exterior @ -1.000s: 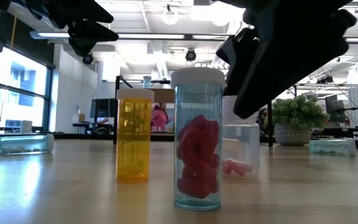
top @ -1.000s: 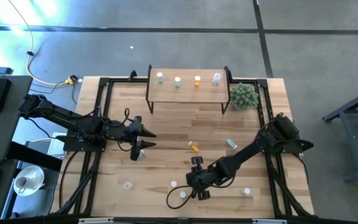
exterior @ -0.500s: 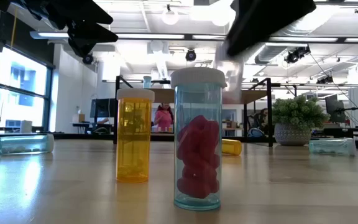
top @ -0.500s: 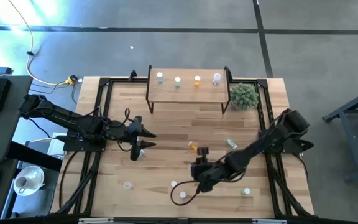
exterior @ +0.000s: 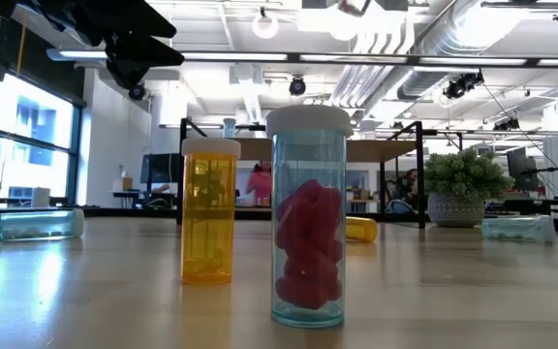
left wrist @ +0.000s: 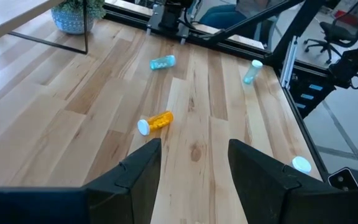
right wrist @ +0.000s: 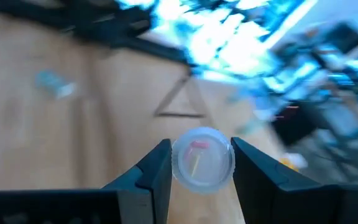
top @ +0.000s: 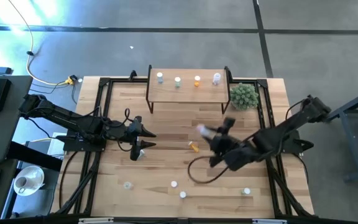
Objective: Pick and place medicine bottles onto shelf by color
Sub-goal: Put the right transparent pill bottle on the shelf aligned with the other transparent pill bottle
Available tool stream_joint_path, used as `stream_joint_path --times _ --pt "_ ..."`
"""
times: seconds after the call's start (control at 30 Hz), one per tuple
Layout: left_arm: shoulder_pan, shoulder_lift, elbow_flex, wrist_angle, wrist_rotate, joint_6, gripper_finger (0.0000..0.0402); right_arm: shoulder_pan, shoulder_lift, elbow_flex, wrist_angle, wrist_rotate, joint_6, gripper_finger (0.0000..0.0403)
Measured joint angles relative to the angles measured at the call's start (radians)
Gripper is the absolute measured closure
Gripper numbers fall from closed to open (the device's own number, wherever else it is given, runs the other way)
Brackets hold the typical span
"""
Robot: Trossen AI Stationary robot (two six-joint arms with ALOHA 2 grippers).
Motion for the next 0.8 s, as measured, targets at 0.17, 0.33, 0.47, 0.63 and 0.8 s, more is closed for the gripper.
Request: stream_joint_path --times 0.17,0.33,0.47,0.63,0.8 --pt "0.000 0.000 0.000 0.000 0.000 0.000 0.0225 -0.068 -0.101 0.000 -0.001 0.184 -0.039 0.0274" --pt "0.000 0.000 0.000 0.000 0.000 0.000 0.0225 -0.186 -0.180 0.000 -0.002 0.227 -0.040 0.0273" --pt "0.000 0.000 0.000 0.000 0.000 0.000 0.0225 -0.306 -0.215 0.000 -0.008 0.204 -0.017 0.0273" --pt "0.000 0.000 0.000 0.000 0.000 0.000 0.0225 -0.473 -0.227 0.000 -0.038 0.017 0.066 0.0273" --pt "0.000 0.000 0.000 0.000 0.000 0.000 0.0225 -0.607 -0.208 0.000 -0.084 -0.152 0.147 0.0272"
